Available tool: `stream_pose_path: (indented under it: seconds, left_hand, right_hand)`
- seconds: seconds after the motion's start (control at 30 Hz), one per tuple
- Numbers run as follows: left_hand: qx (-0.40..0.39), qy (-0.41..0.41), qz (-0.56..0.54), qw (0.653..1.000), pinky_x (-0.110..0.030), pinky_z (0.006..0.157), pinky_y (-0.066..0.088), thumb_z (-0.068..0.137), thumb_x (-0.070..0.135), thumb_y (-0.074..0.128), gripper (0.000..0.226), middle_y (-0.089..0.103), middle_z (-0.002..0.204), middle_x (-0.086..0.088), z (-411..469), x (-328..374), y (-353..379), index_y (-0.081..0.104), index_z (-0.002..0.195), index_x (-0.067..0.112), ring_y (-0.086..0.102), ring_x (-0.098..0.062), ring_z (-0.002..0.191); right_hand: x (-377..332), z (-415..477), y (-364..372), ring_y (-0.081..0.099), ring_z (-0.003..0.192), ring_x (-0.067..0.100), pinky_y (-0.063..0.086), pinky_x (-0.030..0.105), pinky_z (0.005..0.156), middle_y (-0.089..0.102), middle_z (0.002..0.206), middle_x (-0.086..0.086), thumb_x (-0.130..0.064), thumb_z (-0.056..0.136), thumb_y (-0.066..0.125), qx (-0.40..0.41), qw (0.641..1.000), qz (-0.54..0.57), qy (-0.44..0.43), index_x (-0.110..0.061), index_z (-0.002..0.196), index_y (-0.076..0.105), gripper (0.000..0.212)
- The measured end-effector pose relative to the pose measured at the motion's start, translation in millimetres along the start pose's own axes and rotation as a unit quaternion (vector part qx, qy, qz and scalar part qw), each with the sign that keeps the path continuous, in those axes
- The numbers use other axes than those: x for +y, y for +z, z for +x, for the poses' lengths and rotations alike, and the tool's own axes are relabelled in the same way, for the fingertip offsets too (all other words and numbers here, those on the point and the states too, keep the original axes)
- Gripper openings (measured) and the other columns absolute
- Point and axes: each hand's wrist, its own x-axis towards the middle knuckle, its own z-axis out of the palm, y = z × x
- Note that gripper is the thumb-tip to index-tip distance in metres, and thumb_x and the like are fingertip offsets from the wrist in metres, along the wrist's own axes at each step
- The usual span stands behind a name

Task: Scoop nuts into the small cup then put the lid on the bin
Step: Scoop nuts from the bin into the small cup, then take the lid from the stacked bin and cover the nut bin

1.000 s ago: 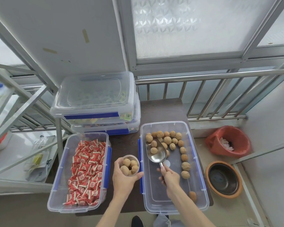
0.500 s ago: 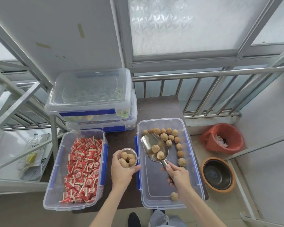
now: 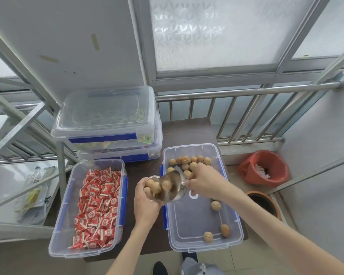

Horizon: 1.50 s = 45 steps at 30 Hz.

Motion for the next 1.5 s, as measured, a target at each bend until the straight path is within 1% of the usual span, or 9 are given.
stream_pose_path:
  seconds: [0.23,0.4,0.63,0.97,1.13,1.27,1.33,1.43,1.5]
  left_hand:
    - [-0.013,0.004,-0.022,1.000,-0.032,0.090,0.052,0.050,0.031,0.098,0.086,0.064,0.114,0.014,-1,-3,-3,0.051,0.122,0.037,0.062,-0.011,0.108]
    - [-0.020,-0.004,-0.033,0.999,-0.031,0.097,0.048,0.053,0.025,0.099,0.092,0.059,0.124,0.006,2,-13,-9,0.048,0.129,0.032,0.058,-0.014,0.115]
    - [0.006,-0.027,-0.049,0.998,-0.018,0.086,0.044,0.055,0.021,0.098,0.089,0.056,0.121,0.008,4,-22,-12,0.048,0.127,0.032,0.056,-0.011,0.111]
    - [0.017,-0.052,-0.044,0.998,-0.029,0.097,0.044,0.055,0.017,0.098,0.103,0.053,0.136,-0.001,-1,-20,-4,0.041,0.140,0.023,0.053,-0.017,0.119]
    - [-0.028,-0.061,-0.028,0.997,-0.036,0.112,0.039,0.050,0.022,0.100,0.126,0.042,0.153,-0.002,1,-27,-14,0.026,0.151,0.026,0.044,-0.021,0.139]
    - [-0.100,-0.067,-0.018,0.993,-0.036,0.118,0.029,0.040,0.029,0.102,0.141,0.028,0.158,0.010,-4,-22,-33,0.017,0.152,0.038,0.031,-0.013,0.144]
    - [-0.084,-0.044,-0.038,0.995,-0.036,0.119,0.030,0.041,0.032,0.101,0.124,0.035,0.153,0.014,-8,-8,-53,0.028,0.140,0.048,0.035,-0.007,0.140]
    - [0.118,0.020,-0.097,0.988,-0.034,0.102,0.053,0.066,0.026,0.086,0.057,0.067,0.124,0.003,5,30,-98,0.056,0.112,0.040,0.064,-0.015,0.117]
    - [0.228,0.047,-0.112,0.966,-0.025,0.090,0.056,0.076,0.030,0.080,0.039,0.068,0.119,-0.001,35,59,-130,0.060,0.110,0.031,0.067,-0.019,0.112]
  right_hand:
    - [-50,-2,-15,0.046,0.078,0.034,0.036,0.032,0.061,0.054,0.084,0.010,-0.020,0.081,0.055,0.004,0.990,-0.134,-0.046,-0.014,0.093,0.056,0.013]
    - [-18,-26,-26,0.050,0.074,0.028,0.039,0.030,0.065,0.050,0.062,0.004,-0.021,0.082,0.059,0.019,0.998,-0.051,-0.012,-0.013,0.052,0.047,0.034]
    - [66,-50,-5,0.038,0.034,0.003,0.027,0.016,0.044,0.048,0.034,-0.009,-0.021,0.095,0.055,0.072,0.985,0.144,0.068,0.003,0.065,0.066,0.041]
    - [117,11,150,0.057,0.072,0.020,0.045,0.037,0.073,0.067,0.085,0.011,-0.025,0.101,0.044,0.130,0.912,0.325,0.212,-0.007,0.095,0.053,0.022]
    - [98,30,170,0.059,0.096,0.029,0.046,0.041,0.085,0.060,0.103,0.010,-0.031,0.098,0.045,0.085,0.955,0.193,0.210,-0.015,0.085,0.047,0.022]
    - [85,28,161,0.054,0.120,0.032,0.043,0.039,0.092,0.057,0.124,0.012,-0.036,0.095,0.046,0.040,0.972,0.073,0.221,-0.010,0.111,0.053,0.031]
    - [69,24,144,0.053,0.120,0.031,0.044,0.038,0.092,0.055,0.123,0.012,-0.027,0.091,0.052,0.091,0.970,0.062,0.216,-0.010,0.113,0.051,0.028]
    - [13,44,95,0.060,0.099,0.028,0.047,0.035,0.081,0.061,0.102,0.007,-0.012,0.089,0.053,0.235,0.948,0.198,0.081,-0.015,0.099,0.055,0.010]
    - [-34,78,59,0.062,0.094,0.021,0.047,0.024,0.073,0.063,0.099,0.004,-0.013,0.092,0.053,0.261,0.930,0.258,-0.021,-0.015,0.102,0.058,0.012]
